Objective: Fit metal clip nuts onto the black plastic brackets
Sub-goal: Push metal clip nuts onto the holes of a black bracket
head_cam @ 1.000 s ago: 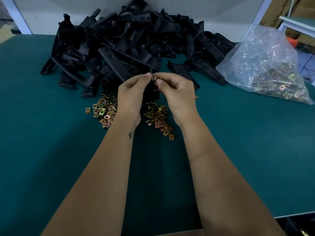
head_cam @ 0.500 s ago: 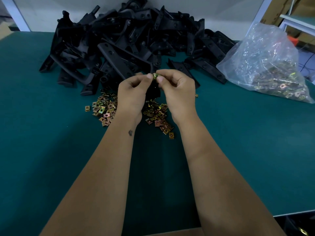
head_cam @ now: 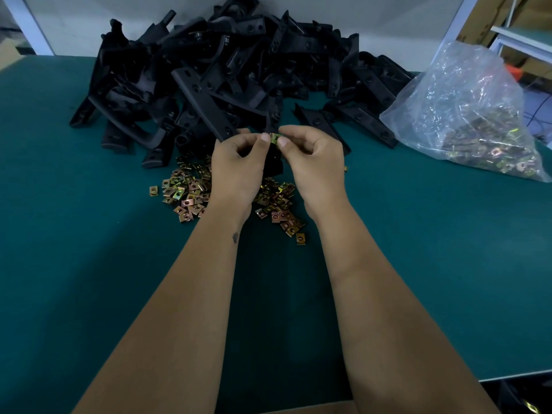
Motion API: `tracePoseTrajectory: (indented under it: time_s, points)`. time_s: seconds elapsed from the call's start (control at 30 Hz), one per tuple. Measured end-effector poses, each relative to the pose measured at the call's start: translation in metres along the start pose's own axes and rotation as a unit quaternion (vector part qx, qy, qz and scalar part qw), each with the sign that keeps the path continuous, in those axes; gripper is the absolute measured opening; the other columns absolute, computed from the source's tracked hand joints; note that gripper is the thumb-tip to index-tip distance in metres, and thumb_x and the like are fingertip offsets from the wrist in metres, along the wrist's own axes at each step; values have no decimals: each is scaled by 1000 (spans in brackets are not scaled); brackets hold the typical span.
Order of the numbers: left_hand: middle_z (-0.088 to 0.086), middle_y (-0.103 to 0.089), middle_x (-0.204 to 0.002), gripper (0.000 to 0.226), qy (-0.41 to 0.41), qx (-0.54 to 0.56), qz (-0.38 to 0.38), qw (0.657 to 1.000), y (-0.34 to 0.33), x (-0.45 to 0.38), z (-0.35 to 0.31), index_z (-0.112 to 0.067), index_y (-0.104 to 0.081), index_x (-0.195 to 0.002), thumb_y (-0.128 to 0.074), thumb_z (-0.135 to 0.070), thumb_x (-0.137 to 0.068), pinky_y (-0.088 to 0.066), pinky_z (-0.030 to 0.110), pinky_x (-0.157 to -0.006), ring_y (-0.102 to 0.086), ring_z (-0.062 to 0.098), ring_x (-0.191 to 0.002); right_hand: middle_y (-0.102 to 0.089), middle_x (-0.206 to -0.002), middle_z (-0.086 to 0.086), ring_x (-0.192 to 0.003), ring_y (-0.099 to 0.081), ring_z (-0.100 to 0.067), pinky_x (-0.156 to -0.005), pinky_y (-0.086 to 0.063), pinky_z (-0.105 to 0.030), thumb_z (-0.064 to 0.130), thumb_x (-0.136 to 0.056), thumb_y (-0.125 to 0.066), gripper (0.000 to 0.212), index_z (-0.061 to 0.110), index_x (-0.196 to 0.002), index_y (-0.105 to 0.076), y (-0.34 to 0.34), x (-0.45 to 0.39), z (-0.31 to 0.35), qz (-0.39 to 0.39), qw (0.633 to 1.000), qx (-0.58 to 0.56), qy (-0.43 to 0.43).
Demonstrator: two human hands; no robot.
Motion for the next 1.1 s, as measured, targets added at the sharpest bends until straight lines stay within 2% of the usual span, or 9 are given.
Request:
tracePoseTrajectory:
  time_s: [0.17,0.27,0.4,0.5,0.6,0.73,0.83,0.93,1.1]
  points:
    - [17,-61,-121,14,12,22,11,1000,1,1,-3,-19,-75,-84,-65,-27,-90,-45,45,-107,-56,28,-119,-75,-88,0,-92,-70,-17,-90,-57,-38,6,-89,-68,24,28,-80,-73,2,-1,-1,11,1000,-8,-18]
    - [1,-62,-114,13,-5,-2,11,1000,1,0,0,-25,-75,-86,-65,-21,-94,-40,42,-111,-53,19,-122,-75,-88,-1,-92,-70,-17,-88,-57,-34,5,-88,-68,23,26,-80,-73,4,0,0,9,1000,-11,-23]
    - [10,-64,-115,18,-3,-5,-6,1000,0,-1,1,-20,-75,-84,-62,-19,-96,-43,46,-108,-56,25,-119,-73,-82,-2,-80,-69,-12,-81,-58,-31,2,-89,-65,21,22,-81,-68,-1,2,0,2,999,-13,-38]
    - [8,-67,-100,30,44,63,-54,996,4,-2,-2,-19,-71,-75,-55,-18,-100,-49,51,-102,-63,28,-102,-71,-79,-2,-71,-69,-8,-67,-54,-21,-3,-94,-56,17,11,-88,-63,2,0,1,-15,995,-79,-65]
    - [6,-70,-97,31,72,122,-86,986,12,-4,-3,-17,-70,-76,-53,-21,-102,-48,50,-104,-64,31,-112,-71,-82,-6,-73,-70,-12,-65,-53,-20,-4,-95,-54,14,6,-93,-63,10,-2,1,-30,987,-135,-83]
    - [7,-73,-106,17,89,155,-49,983,11,-2,-4,-9,-74,-96,-59,-18,-98,-48,44,-104,-66,23,-108,-71,-83,-6,-76,-67,-14,-70,-53,-24,-2,-94,-58,14,8,-92,-66,10,-1,1,-13,980,-173,-101]
    - [1,-75,-92,17,95,191,-21,977,10,-1,-6,-11,-76,-91,-59,-14,-94,-52,40,-95,-69,19,-96,-70,-80,-5,-74,-66,-13,-68,-52,-24,-1,-93,-60,13,9,-91,-68,11,-1,3,-5,974,-199,-112]
    - [4,-75,-95,16,106,225,-12,969,11,-2,-5,-12,-76,-89,-61,-14,-92,-54,39,-96,-69,23,-101,-70,-78,-5,-72,-65,-14,-66,-52,-24,-1,-92,-61,13,9,-91,-69,9,0,4,3,967,-222,-124]
    - [0,-74,-96,13,89,232,9,969,12,-3,-3,-19,-74,-92,-64,-12,-92,-53,32,-83,-68,16,-93,-68,-77,-6,-69,-64,-14,-67,-52,-24,-3,-92,-60,15,8,-92,-69,5,2,6,22,969,-220,-108]
Point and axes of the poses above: each hand's wrist, its own x-axis away from the middle knuckle, its own y-axis out of the back of the hand, z = x × y, the point moved 2 cm from there along -x, towards the middle knuckle
